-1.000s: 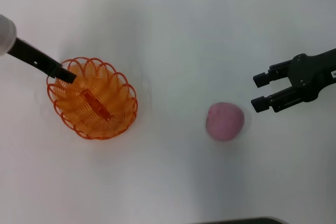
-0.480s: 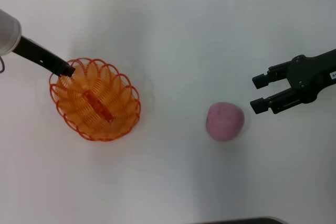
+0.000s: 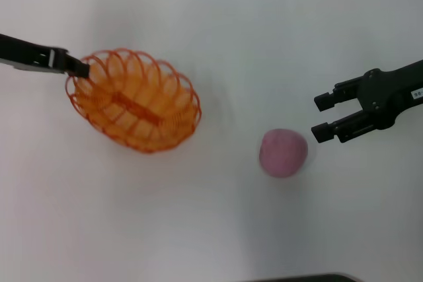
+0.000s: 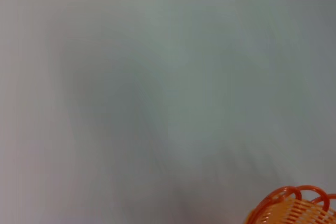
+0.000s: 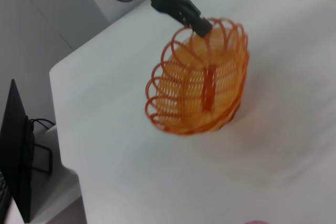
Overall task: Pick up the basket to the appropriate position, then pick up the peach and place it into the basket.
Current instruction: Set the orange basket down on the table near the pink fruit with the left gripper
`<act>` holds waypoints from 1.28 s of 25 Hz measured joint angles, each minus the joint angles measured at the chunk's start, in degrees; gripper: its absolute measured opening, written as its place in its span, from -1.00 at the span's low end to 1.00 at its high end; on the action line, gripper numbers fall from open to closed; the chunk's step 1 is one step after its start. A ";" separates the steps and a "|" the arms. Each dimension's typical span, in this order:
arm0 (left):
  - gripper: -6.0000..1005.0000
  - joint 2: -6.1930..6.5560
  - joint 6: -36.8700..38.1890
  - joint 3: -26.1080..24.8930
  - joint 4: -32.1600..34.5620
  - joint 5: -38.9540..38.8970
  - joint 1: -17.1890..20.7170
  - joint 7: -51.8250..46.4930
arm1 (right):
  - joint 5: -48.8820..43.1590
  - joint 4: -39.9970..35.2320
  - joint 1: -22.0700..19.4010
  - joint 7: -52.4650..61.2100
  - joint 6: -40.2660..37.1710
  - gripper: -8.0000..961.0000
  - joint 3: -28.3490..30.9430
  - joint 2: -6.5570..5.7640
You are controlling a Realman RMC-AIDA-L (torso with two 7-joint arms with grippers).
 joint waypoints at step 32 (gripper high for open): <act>0.14 -4.05 6.01 -5.34 1.19 -4.09 12.91 -10.16 | 0.00 -0.02 0.34 0.49 1.56 0.78 0.21 0.19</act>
